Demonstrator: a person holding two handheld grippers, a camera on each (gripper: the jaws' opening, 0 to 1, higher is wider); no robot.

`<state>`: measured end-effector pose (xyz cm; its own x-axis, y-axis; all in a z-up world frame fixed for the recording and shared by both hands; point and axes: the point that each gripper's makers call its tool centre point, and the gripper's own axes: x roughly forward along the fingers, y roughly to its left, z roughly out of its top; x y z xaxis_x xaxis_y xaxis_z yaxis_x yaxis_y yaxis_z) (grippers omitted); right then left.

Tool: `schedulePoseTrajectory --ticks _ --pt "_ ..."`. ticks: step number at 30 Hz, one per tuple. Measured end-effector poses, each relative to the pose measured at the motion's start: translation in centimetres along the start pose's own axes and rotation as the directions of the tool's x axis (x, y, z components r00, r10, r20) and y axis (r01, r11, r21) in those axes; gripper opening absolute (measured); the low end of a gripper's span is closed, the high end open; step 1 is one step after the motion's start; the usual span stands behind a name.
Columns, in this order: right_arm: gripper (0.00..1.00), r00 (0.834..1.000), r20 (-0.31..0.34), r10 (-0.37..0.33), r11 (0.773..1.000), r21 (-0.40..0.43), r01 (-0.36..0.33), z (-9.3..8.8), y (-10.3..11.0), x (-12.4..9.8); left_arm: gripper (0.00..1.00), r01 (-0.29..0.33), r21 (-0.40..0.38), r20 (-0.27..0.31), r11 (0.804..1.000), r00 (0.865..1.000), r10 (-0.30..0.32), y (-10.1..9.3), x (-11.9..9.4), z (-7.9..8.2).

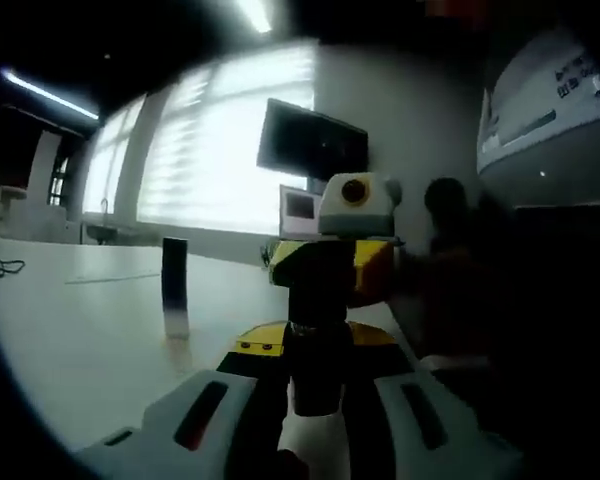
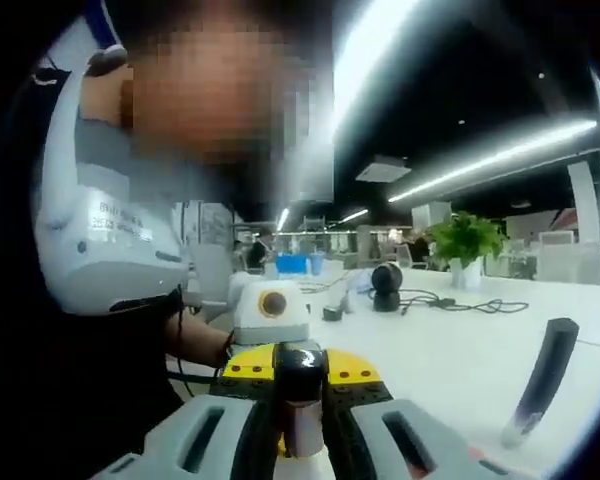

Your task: Pick up cosmetic bottle twist off cap place on table pick up cap screw tight cap place on table

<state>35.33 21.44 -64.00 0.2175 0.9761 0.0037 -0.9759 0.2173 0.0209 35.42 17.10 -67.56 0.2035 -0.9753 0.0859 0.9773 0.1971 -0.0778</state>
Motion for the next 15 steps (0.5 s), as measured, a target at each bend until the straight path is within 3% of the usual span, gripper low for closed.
schedulePoseTrajectory --ticks 15 --pt "0.09 0.991 -0.017 0.135 0.991 0.002 -0.135 -0.2 1.6 -0.3 0.09 0.085 -0.002 -0.014 0.996 0.996 -0.085 -1.6 0.1 -0.4"
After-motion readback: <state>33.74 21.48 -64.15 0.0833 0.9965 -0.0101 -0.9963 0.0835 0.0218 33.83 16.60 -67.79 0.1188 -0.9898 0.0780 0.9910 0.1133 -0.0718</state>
